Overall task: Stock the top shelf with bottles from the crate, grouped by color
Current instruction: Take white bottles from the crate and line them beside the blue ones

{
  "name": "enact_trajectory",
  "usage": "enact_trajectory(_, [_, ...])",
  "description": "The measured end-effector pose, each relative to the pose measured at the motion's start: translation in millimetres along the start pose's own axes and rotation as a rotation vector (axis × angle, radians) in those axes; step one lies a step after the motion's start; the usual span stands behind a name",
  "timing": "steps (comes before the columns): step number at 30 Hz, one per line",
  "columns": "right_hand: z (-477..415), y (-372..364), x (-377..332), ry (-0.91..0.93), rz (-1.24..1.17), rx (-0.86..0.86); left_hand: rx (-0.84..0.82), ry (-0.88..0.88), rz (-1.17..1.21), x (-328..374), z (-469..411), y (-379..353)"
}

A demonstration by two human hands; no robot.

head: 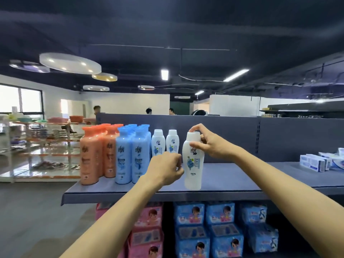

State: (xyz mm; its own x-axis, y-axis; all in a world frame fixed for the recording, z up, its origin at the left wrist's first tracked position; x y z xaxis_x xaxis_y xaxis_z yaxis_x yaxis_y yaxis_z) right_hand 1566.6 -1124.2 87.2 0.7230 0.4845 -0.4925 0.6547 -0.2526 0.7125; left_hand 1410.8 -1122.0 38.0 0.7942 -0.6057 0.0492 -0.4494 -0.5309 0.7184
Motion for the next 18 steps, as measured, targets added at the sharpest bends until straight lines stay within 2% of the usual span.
enact_trajectory(18, [-50,-55,27,-0.122,-0.042,-0.038,-0.125,0.090,-0.092,-51,1,-16])
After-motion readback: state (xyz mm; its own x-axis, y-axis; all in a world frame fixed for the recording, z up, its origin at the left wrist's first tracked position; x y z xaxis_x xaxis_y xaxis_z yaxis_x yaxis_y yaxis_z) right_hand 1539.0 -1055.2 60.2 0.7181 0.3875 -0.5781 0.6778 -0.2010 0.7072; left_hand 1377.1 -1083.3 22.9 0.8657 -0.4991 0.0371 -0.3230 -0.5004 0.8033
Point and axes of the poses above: each hand's wrist, its own z-axis away from the middle knuckle, its own y-axis out of the back of the hand, x = y × z, the point moved 7 cm from there along -z, towards the middle knuckle, and after that the axes turned 5 degrees about x, right-handed, at the moved point
